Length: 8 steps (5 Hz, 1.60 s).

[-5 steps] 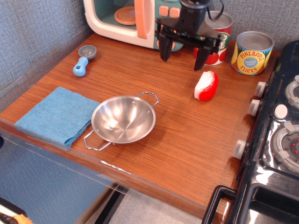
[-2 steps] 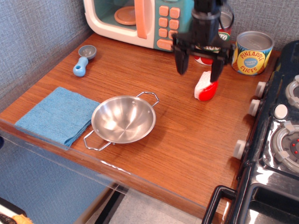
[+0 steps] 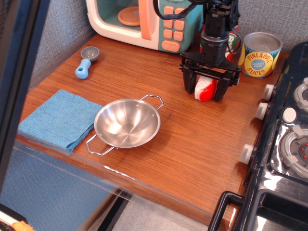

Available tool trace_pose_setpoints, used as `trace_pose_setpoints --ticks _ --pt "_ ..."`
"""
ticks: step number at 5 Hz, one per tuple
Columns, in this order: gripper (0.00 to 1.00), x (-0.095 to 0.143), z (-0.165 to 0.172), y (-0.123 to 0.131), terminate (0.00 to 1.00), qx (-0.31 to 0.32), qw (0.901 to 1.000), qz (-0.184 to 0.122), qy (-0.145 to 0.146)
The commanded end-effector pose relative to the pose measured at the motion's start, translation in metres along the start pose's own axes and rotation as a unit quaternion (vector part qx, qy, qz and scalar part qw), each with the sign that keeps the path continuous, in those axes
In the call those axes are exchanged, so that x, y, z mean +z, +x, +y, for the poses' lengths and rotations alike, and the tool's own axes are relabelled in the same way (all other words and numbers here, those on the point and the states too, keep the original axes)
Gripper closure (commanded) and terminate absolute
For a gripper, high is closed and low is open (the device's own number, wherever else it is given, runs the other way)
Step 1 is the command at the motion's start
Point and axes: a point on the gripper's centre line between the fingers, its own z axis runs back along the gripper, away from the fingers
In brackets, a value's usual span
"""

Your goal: Place the sushi behind the blue towel

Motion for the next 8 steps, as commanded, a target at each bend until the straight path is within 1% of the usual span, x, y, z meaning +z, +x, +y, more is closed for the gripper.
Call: trace_pose_setpoints --ticks 1,2,3,4,5,6,7,8 --pt "1.0 0.009 0.005 -0.001 0.0 -0.005 0.9996 -0.027 0.008" --pt "1.0 0.031 0.012 -0.001 0.0 -0.008 0.9985 -0.051 0.018" --pt "1.0 0.068 0.026 -0.009 0.0 -0.012 0.996 -0.087 0.013" --pt "1.0 0.105 0.052 -0.035 0.0 -0.014 0.9938 -0.107 0.026" --pt "1.0 0.108 0.098 -0.06 0.0 0.036 0.9935 -0.099 0.044" --pt "1.0 0.079 0.147 -0.046 0.0 0.077 0.9932 -0.071 0.051" --pt "1.0 0.063 0.178 -0.03 0.0 0.098 0.9909 -0.064 0.066" --pt "1.0 0.049 0.192 -0.021 0.0 0.106 0.9903 -0.065 0.062"
